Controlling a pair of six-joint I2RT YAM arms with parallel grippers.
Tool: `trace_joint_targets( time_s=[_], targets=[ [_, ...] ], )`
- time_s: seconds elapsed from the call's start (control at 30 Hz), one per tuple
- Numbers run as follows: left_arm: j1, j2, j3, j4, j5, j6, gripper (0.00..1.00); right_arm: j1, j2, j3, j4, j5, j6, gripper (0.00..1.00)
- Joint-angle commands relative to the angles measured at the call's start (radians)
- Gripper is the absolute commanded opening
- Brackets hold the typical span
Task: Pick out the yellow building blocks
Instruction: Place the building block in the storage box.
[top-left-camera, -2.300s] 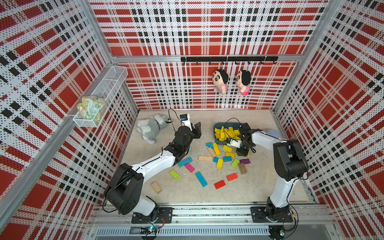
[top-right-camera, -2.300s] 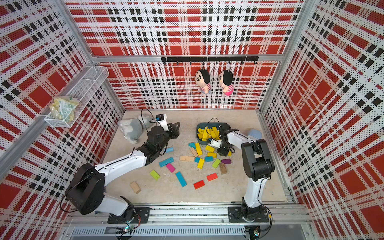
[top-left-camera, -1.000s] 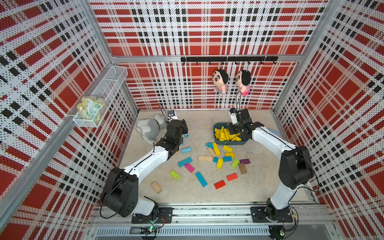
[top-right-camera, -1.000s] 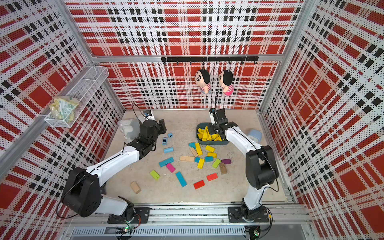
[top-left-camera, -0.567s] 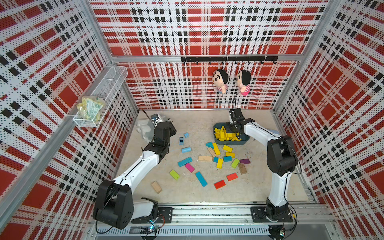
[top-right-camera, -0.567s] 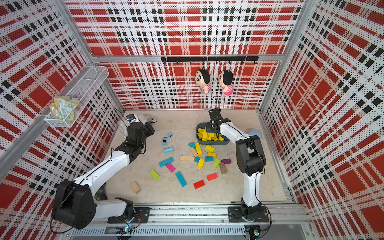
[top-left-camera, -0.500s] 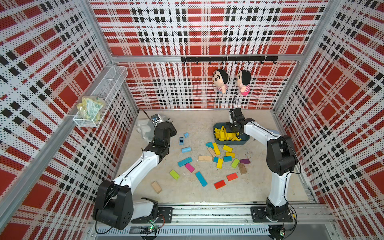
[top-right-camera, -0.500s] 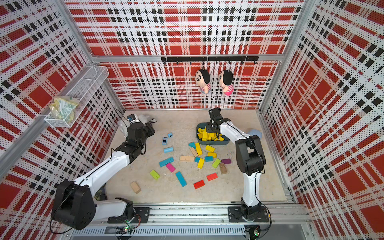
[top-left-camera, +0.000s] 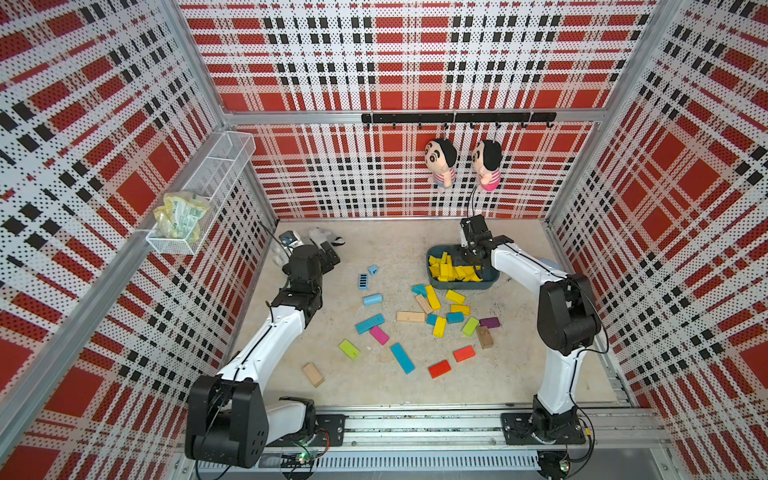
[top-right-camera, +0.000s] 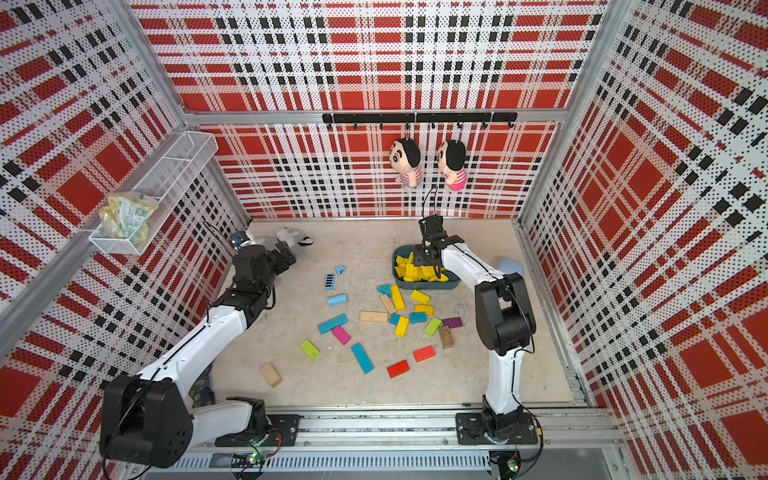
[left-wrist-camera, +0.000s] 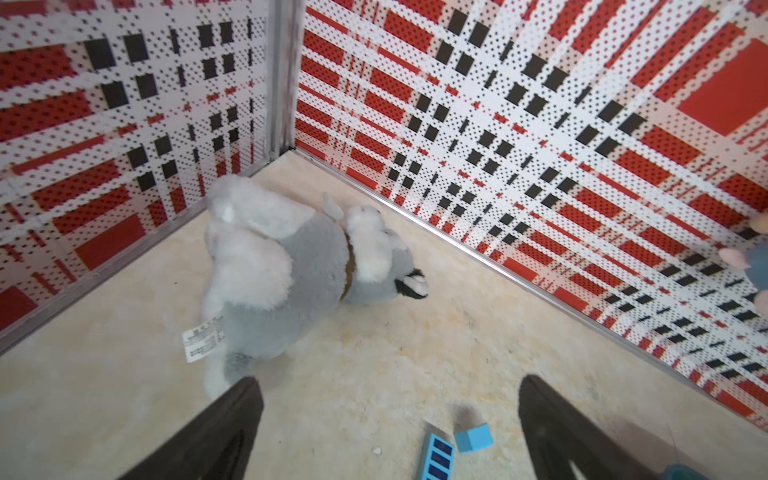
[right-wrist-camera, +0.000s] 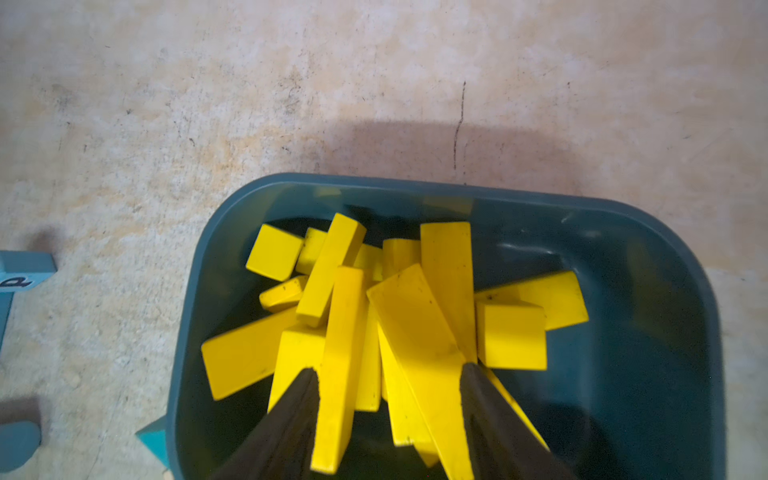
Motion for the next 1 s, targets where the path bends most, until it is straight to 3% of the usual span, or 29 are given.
trace_joint_targets(
  time_s=[0.0, 0.13, 0.27, 0.33, 0.4, 0.57, 0.67, 0.97],
  targets=[
    [0.076, -0.032, 0.018, -0.011, 0.062, -0.004, 0.98, 0.051, -0.135, -0.078, -0.030, -0.004, -0.018, 0.58],
    [0.194, -0.043, -0.050, 0.059, 0.387, -0.061, 0.98, 0.175, -0.218, -0.203, -0.077, 0.012, 0.032, 0.57],
    [0.169, -0.033, -0.090, 0.034, 0.437, -0.122, 0.98, 0.290, -0.272, -0.302, -0.107, 0.053, 0.149, 0.57],
    [0.094, -0.044, -0.110, 0.033, 0.413, -0.136, 0.98, 0.300, -0.293, -0.337, -0.118, 0.045, 0.240, 0.56],
    [-0.038, -0.048, -0.119, 0.021, 0.360, -0.150, 0.99, 0.301, -0.315, -0.370, -0.123, 0.047, 0.332, 0.55],
    [-0.413, 0.030, -0.100, -0.039, 0.238, -0.203, 0.97, 0.270, -0.360, -0.419, -0.150, 0.083, 0.415, 0.54],
    [-0.589, 0.101, -0.078, -0.049, 0.190, -0.254, 0.95, 0.215, -0.408, -0.475, -0.156, 0.065, 0.448, 0.54],
    [-0.902, 0.395, 0.148, -0.257, 0.107, -0.284, 0.89, 0.046, -0.653, -0.620, -0.180, 0.064, 0.430, 0.55]
  ],
)
